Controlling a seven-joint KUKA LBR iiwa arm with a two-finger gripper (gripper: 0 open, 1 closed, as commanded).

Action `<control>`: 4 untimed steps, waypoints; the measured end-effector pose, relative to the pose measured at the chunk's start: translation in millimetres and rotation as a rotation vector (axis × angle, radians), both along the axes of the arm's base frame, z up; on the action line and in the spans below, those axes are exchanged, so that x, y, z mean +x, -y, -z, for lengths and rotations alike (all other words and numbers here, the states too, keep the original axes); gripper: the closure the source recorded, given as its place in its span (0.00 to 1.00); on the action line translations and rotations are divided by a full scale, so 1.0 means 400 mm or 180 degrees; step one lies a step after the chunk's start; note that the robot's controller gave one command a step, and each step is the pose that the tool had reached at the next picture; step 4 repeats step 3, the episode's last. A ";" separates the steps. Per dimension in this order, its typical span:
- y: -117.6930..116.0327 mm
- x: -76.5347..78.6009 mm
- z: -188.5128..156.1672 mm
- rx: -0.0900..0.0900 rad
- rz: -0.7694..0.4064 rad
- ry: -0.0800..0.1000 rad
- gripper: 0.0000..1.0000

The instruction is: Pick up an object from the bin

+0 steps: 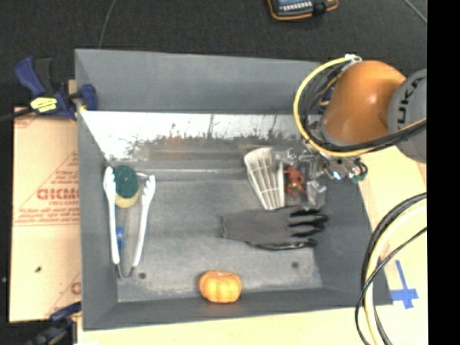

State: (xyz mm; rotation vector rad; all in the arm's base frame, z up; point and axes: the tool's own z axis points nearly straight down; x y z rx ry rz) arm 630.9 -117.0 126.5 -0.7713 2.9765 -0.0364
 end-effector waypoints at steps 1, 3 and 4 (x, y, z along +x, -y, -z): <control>0.028 -0.073 0.088 0.0084 0.1292 -0.0039 0.00; 0.012 -0.020 0.081 0.0027 0.0415 -0.0004 1.00; 0.012 -0.020 0.081 0.0027 0.0415 -0.0004 1.00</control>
Offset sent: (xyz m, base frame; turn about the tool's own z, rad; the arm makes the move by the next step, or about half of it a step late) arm -0.0085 -0.0032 -0.0333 0.1291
